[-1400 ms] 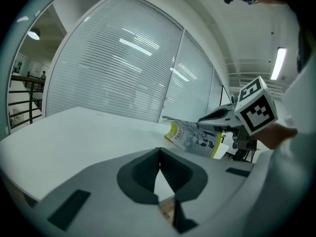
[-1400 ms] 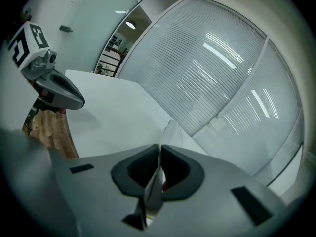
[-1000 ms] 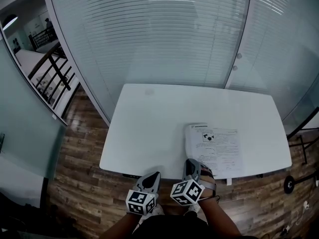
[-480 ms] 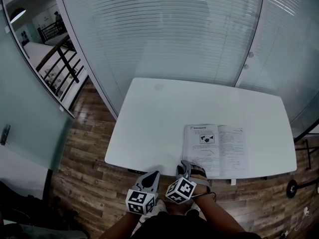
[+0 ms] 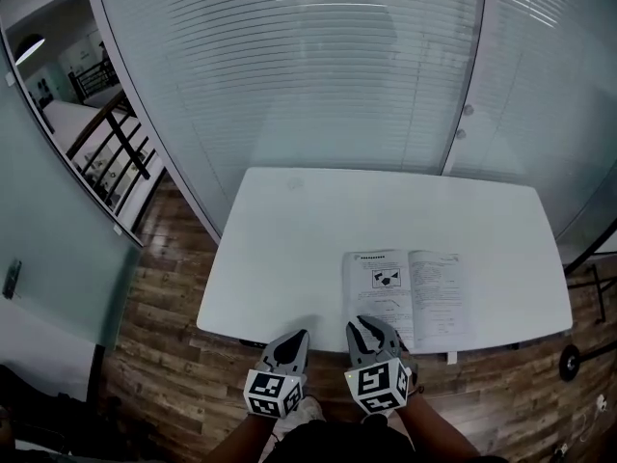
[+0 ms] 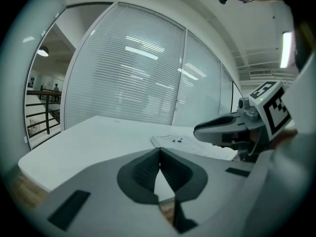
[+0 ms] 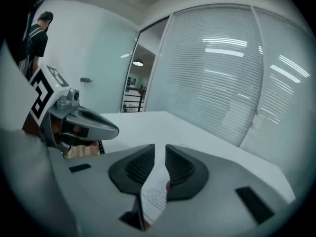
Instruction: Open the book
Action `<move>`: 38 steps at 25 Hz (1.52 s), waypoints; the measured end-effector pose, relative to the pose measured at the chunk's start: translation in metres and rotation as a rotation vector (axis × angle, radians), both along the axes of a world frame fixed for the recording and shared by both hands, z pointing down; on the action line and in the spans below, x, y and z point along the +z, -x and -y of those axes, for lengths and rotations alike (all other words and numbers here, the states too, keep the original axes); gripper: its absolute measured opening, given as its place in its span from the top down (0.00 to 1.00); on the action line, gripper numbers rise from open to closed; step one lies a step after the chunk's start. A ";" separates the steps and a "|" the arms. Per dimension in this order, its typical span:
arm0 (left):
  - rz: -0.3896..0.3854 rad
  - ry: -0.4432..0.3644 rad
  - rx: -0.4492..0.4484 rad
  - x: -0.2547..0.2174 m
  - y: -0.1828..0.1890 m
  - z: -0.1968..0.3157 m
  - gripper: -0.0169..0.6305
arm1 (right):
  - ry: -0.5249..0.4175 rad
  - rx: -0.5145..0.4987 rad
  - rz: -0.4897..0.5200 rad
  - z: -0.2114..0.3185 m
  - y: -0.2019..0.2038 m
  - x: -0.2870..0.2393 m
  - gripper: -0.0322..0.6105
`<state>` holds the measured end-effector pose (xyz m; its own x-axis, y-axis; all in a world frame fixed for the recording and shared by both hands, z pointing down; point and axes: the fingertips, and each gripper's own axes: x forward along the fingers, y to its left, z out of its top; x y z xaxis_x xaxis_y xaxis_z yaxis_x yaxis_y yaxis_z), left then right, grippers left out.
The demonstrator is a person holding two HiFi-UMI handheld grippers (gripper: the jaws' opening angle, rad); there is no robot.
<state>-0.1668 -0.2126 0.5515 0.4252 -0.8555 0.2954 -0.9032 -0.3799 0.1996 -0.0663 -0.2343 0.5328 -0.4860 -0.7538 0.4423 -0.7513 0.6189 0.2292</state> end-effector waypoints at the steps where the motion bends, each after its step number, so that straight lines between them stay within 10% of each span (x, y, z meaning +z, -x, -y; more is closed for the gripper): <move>1: 0.000 -0.013 0.007 -0.005 -0.006 0.003 0.96 | -0.016 0.028 0.025 0.002 -0.010 -0.008 0.85; 24: 0.022 -0.115 0.172 -0.037 -0.117 0.022 0.96 | -0.261 0.344 0.206 -0.010 -0.181 -0.075 0.95; 38: 0.054 -0.176 0.207 -0.054 -0.144 0.022 0.96 | -0.211 0.437 0.235 -0.007 -0.216 -0.060 0.95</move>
<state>-0.0228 -0.2347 0.4975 0.5842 -0.7920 0.1775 -0.8101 -0.5824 0.0676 0.1502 -0.2272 0.4725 -0.1748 -0.9687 0.1761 -0.9746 0.1957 0.1092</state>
